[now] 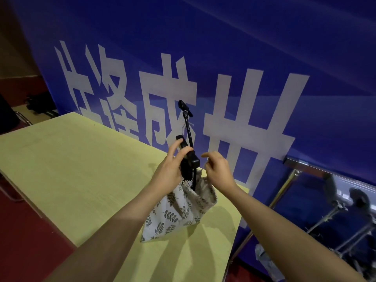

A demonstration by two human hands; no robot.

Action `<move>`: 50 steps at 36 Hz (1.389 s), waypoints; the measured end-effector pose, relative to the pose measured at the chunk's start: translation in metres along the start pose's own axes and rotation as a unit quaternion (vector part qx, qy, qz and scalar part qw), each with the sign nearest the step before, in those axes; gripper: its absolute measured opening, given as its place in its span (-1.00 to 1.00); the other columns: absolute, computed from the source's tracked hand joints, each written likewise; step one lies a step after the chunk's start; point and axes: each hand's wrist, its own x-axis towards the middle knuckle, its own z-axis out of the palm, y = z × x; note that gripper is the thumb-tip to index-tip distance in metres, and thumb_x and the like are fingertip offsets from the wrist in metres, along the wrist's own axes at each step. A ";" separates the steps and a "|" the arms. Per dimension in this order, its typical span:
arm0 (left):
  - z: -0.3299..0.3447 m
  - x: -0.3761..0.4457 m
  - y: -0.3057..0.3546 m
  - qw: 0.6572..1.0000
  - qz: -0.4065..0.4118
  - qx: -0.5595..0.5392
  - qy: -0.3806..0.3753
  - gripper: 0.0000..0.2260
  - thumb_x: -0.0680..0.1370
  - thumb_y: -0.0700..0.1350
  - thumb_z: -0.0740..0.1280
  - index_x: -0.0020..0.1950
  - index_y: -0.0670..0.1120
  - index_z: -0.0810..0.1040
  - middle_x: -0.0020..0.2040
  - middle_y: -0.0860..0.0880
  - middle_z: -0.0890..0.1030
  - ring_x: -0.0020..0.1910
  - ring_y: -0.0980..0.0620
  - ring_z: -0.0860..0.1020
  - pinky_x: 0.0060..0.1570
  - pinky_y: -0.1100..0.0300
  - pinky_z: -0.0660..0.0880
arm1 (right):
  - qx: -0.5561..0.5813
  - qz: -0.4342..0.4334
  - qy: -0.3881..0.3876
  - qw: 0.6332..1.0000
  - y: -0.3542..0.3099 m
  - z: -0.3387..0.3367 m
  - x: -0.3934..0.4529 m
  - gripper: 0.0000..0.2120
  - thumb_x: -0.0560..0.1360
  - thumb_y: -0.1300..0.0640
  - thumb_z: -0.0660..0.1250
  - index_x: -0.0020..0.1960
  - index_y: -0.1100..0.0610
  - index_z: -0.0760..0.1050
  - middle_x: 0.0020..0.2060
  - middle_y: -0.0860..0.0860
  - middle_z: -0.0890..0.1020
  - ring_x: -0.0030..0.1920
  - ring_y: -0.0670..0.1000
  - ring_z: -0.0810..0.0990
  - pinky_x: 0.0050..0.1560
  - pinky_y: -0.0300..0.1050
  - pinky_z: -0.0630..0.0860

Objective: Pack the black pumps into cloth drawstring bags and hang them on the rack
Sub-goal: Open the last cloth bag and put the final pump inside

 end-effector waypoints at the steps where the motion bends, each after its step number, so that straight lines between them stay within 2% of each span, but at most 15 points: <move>1: 0.000 0.000 0.001 1.000 0.016 0.007 0.010 -0.40 0.45 -0.46 0.21 0.37 0.05 0.32 0.52 0.04 0.09 -0.04 -0.05 0.52 -0.30 0.18 0.44 | 0.008 -0.011 0.017 1.000 -0.002 -0.002 0.001 -0.72 0.57 0.31 0.13 0.22 0.19 0.50 0.07 0.08 0.55 0.05 0.05 0.54 0.03 -0.04 0.49; 4: -0.003 0.006 0.003 0.999 0.037 0.014 0.036 -0.49 0.46 -0.46 0.19 0.32 -0.03 0.40 0.48 -0.01 0.24 0.30 -0.10 0.41 0.03 -0.03 0.53 | 0.077 -0.004 0.074 0.994 -0.013 -0.008 0.006 -0.78 0.59 0.25 0.18 0.21 0.18 0.48 -0.09 0.00 0.53 -0.11 0.02 0.56 -0.04 -0.05 0.54; 9: -0.014 0.014 0.004 0.997 0.055 0.045 0.025 -0.50 0.47 -0.46 0.17 0.33 -0.06 0.45 0.41 -0.05 0.36 0.29 -0.15 0.39 0.16 -0.10 0.46 | 0.170 0.024 0.123 0.977 -0.033 -0.022 0.018 -0.96 0.55 0.10 0.31 -0.07 0.04 0.48 -0.42 -0.06 0.47 -0.39 -0.09 0.44 -0.27 -0.01 0.45; 13: -0.018 0.015 0.005 0.997 0.063 0.033 0.019 -0.53 0.46 -0.44 0.22 0.30 -0.06 0.46 0.35 -0.05 0.39 0.24 -0.13 0.40 0.09 -0.09 0.47 | 0.216 0.032 0.127 0.968 -0.049 -0.035 0.027 -0.78 0.52 0.08 0.35 -0.28 0.11 0.47 -0.45 -0.04 0.45 -0.41 -0.08 0.39 -0.29 -0.10 0.39; 18: -0.019 0.014 0.006 0.996 0.081 0.015 0.012 -0.53 0.43 -0.44 0.25 0.28 -0.07 0.47 0.28 -0.02 0.43 0.23 -0.07 0.43 0.12 -0.05 0.48 | 0.241 0.054 0.124 0.961 -0.051 -0.040 0.031 -0.55 0.54 0.03 0.32 -0.34 0.37 0.39 -0.55 0.09 0.38 -0.49 0.08 0.39 -0.38 0.06 0.44; 23: -0.024 0.008 0.010 0.995 0.081 -0.057 -0.023 -0.62 0.47 -0.35 0.28 0.26 -0.09 0.49 0.22 0.01 0.45 0.18 0.04 0.46 0.17 0.17 0.44 | 0.189 0.055 0.121 0.973 -0.054 -0.048 0.033 -0.57 0.51 0.05 0.34 -0.31 0.40 0.44 -0.54 0.07 0.38 -0.46 0.01 0.35 -0.35 -0.06 0.35; 28: -0.022 0.004 0.015 0.996 0.077 -0.019 -0.048 -0.56 0.46 0.03 0.13 0.29 -0.06 0.47 0.31 0.05 0.43 0.30 0.04 0.31 0.31 0.14 0.29 | 0.164 0.026 0.117 0.979 -0.057 -0.058 0.032 -0.64 0.51 0.11 0.36 -0.37 0.30 0.43 -0.55 0.00 0.37 -0.47 -0.05 0.31 -0.38 -0.19 0.30; 30: -0.022 0.005 0.020 0.996 0.070 -0.027 -0.047 -0.55 0.46 0.01 0.08 0.27 -0.09 0.49 0.33 0.03 0.43 0.35 0.05 0.28 0.35 0.15 0.21 | 0.159 0.006 0.115 0.981 -0.058 -0.060 0.032 -0.66 0.50 0.11 0.36 -0.33 0.34 0.48 -0.52 0.03 0.41 -0.44 -0.04 0.34 -0.35 -0.17 0.33; 32: -0.020 0.007 0.026 0.997 0.061 -0.035 -0.043 -0.62 0.50 -0.02 0.09 0.20 -0.11 0.51 0.30 0.00 0.45 0.35 0.05 0.29 0.33 0.16 0.19 | 0.155 -0.015 0.114 0.981 -0.059 -0.063 0.032 -0.68 0.50 0.11 0.36 -0.32 0.30 0.50 -0.50 0.04 0.44 -0.43 -0.06 0.36 -0.34 -0.19 0.33; 34: -0.014 0.008 0.032 0.997 0.043 -0.056 -0.039 -0.68 0.55 0.10 0.08 0.04 -0.08 0.50 0.15 0.00 0.50 0.23 0.04 0.37 0.21 0.15 0.24 | 0.153 -0.036 0.119 0.980 -0.063 -0.067 0.031 -0.69 0.51 0.11 0.36 -0.37 0.20 0.46 -0.51 -0.01 0.43 -0.46 -0.13 0.35 -0.37 -0.26 0.31; 38: -0.004 0.011 0.048 0.988 -0.059 -0.135 -0.052 -0.74 0.52 0.18 0.16 -0.22 0.05 0.26 -0.15 0.01 0.43 -0.01 -0.08 0.43 -0.02 0.03 0.34 | 0.152 -0.067 0.127 0.978 -0.076 -0.076 0.030 -0.67 0.52 0.14 0.35 -0.40 0.04 0.37 -0.51 -0.08 0.40 -0.48 -0.16 0.36 -0.39 -0.36 0.31; 40: -0.004 0.013 0.055 0.988 -0.067 -0.126 -0.057 -0.76 0.52 0.12 0.24 -0.15 0.00 0.28 -0.13 0.00 0.43 -0.02 -0.09 0.39 -0.02 0.03 0.32 | 0.162 -0.070 0.137 0.975 -0.081 -0.081 0.029 -0.66 0.52 0.14 0.35 -0.40 0.04 0.37 -0.52 -0.09 0.39 -0.48 -0.17 0.36 -0.39 -0.37 0.31; 44: -0.005 0.013 0.068 0.992 -0.069 -0.075 -0.070 -0.66 0.50 0.13 0.28 0.18 0.03 0.29 0.13 -0.03 0.43 0.23 -0.10 0.30 0.18 0.04 0.27 | 0.181 -0.060 0.171 0.967 -0.085 -0.088 0.028 -0.64 0.54 0.13 0.32 -0.41 0.14 0.39 -0.54 -0.07 0.39 -0.50 -0.16 0.36 -0.41 -0.39 0.30; 47: -0.004 0.015 0.080 0.990 -0.095 -0.101 -0.035 -0.55 0.45 0.16 0.34 0.22 0.04 0.24 0.14 -0.06 0.44 0.28 -0.14 0.30 0.23 0.02 0.26 | 0.169 -0.063 0.182 0.967 -0.087 -0.093 0.023 -0.52 0.56 0.11 0.30 -0.50 0.04 0.24 -0.60 -0.09 0.30 -0.56 -0.12 0.28 -0.46 -0.34 0.24; 50: -0.007 0.019 0.093 0.992 -0.102 -0.078 -0.016 -0.49 0.45 0.21 0.32 0.28 0.03 0.26 0.04 -0.06 0.43 0.25 -0.17 0.33 0.23 0.01 0.27 | 0.154 -0.068 0.195 0.966 -0.089 -0.098 0.014 -0.50 0.56 0.09 0.31 -0.51 0.02 0.22 -0.61 -0.10 0.29 -0.57 -0.12 0.28 -0.46 -0.29 0.26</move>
